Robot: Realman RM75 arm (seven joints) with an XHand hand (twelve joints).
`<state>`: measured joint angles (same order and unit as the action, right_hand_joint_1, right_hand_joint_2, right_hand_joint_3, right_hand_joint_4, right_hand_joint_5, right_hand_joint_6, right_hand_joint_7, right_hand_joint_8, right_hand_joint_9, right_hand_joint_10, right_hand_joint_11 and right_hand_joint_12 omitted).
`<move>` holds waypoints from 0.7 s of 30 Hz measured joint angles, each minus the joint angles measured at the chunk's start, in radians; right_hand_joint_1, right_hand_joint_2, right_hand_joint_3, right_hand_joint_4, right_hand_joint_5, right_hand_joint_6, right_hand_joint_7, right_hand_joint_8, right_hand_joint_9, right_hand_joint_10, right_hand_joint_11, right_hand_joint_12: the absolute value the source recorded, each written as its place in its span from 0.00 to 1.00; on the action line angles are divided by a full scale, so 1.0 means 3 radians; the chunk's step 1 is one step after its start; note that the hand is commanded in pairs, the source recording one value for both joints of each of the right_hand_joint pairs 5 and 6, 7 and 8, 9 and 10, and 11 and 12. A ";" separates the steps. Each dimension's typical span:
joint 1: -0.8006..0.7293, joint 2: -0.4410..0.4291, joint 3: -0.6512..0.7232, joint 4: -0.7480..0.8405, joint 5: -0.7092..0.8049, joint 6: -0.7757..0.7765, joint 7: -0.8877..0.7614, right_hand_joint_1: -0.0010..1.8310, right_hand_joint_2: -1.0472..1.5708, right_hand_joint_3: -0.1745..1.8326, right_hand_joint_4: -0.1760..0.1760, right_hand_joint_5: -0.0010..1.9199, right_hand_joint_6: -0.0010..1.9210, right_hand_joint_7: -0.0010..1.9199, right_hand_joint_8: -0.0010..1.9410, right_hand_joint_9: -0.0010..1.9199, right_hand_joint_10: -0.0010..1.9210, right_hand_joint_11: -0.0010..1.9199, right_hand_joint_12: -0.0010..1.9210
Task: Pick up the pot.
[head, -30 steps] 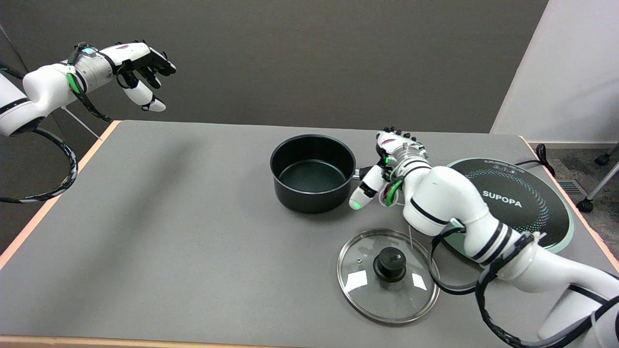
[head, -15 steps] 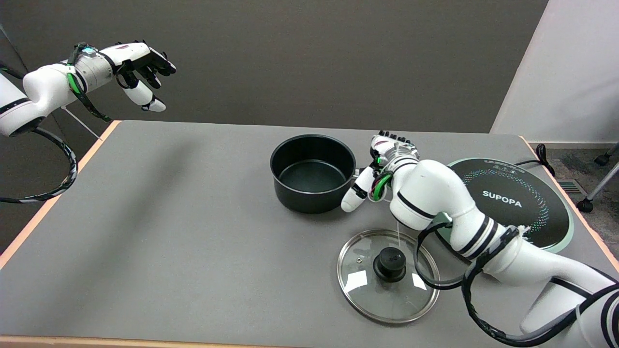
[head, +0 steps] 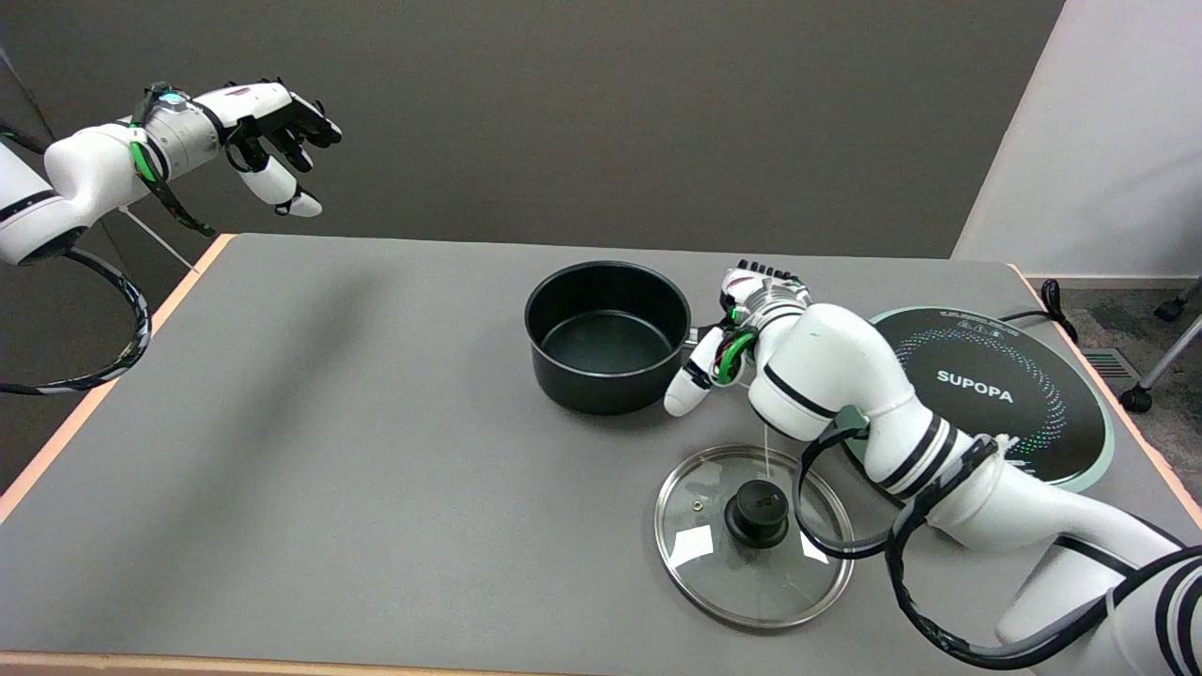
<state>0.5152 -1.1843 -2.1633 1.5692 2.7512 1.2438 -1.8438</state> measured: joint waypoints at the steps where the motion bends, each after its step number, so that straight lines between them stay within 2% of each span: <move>1: 0.0000 -0.0003 0.0000 -0.0002 0.0001 0.0000 -0.0011 0.65 0.11 0.72 0.50 0.03 0.03 0.03 0.03 0.03 0.03 0.03 0.03; 7: -0.0005 -0.0016 -0.0018 -0.0016 0.0003 -0.0004 -0.0071 0.65 0.09 0.82 0.55 0.05 0.05 0.05 0.05 0.05 0.05 0.05 0.05; 17: -0.0066 -0.0019 -0.0042 -0.0016 0.0004 -0.0032 -0.0132 0.65 0.09 0.84 0.59 0.07 0.07 0.07 0.07 0.07 0.07 0.07 0.07; 19: -0.0075 -0.0017 -0.0043 -0.0014 0.0004 -0.0041 -0.0141 0.65 0.09 0.90 0.63 0.13 0.13 0.13 0.13 0.13 0.13 0.13 0.13; 20: -0.0081 -0.0016 -0.0043 -0.0013 0.0004 -0.0043 -0.0146 0.64 0.09 0.97 0.72 0.24 0.24 0.24 0.24 0.24 0.24 0.24 0.24; 21: -0.0086 -0.0015 -0.0043 -0.0012 0.0004 -0.0044 -0.0151 0.63 0.12 0.98 1.00 0.33 0.33 0.33 0.32 0.33 0.33 0.33 0.33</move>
<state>0.4895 -1.1889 -2.1762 1.5655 2.7524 1.2305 -1.8890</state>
